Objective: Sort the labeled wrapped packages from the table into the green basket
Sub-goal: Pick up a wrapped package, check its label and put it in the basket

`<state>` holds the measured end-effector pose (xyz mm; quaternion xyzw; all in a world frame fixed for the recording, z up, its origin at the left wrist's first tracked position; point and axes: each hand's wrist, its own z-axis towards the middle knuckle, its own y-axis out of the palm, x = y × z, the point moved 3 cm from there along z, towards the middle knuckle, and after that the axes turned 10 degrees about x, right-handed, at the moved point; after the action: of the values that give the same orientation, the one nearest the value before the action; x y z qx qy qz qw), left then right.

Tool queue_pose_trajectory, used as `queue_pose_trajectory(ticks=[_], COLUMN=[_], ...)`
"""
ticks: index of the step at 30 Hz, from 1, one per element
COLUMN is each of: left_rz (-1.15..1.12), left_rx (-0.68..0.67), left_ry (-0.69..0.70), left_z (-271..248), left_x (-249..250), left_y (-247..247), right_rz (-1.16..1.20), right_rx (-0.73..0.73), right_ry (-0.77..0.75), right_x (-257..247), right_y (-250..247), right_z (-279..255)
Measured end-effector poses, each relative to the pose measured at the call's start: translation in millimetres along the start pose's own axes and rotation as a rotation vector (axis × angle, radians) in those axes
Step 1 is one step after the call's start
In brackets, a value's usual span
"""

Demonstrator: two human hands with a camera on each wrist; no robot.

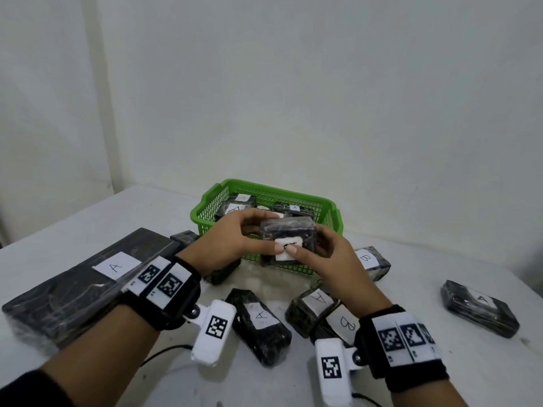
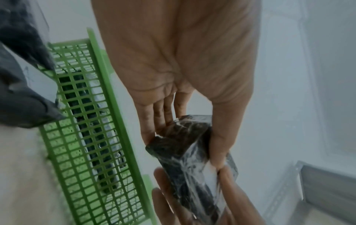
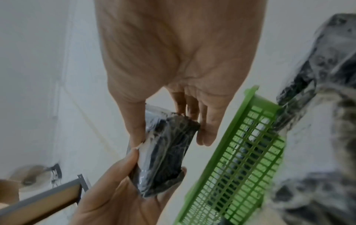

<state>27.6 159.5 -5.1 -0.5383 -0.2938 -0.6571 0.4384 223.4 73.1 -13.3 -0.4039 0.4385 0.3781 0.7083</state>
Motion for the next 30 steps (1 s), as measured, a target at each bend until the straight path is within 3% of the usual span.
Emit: queue_pose_trajectory(ticks=[4, 6, 15, 20, 27, 30], left_rz=[-0.285, -0.386, -0.318, -0.257, -0.171, -0.116], left_rx=[-0.010, 0.050, 0.096, 0.205, 0.104, 0.055], left_ry=[-0.076, -0.105, -0.139, -0.101, -0.076, -0.068], left_z=[-5.3, -5.8, -3.3, -6.8, -16.1, -19.3], left_x=[-19.9, -33.0, -46.4, -43.2, -39.3, -36.6], left_y=[17.0, 20.9, 19.0, 23.2, 27.3, 28.3], right_rz=[0.153, 0.178, 0.060, 0.095, 0.127, 0.152], right_rx=[0.097, 0.106, 0.132, 0.034, 0.025, 0.089], right_ry=[0.003, 0.030, 0.072, 0.127, 0.133, 0.153], right_x=[-0.9, 1.6, 22.8, 25.6, 24.6, 30.4], right_y=[3.0, 4.7, -2.6, 1.1, 1.3, 0.6], right_z=[1.5, 3.5, 6.4, -4.0, -9.4, -7.8])
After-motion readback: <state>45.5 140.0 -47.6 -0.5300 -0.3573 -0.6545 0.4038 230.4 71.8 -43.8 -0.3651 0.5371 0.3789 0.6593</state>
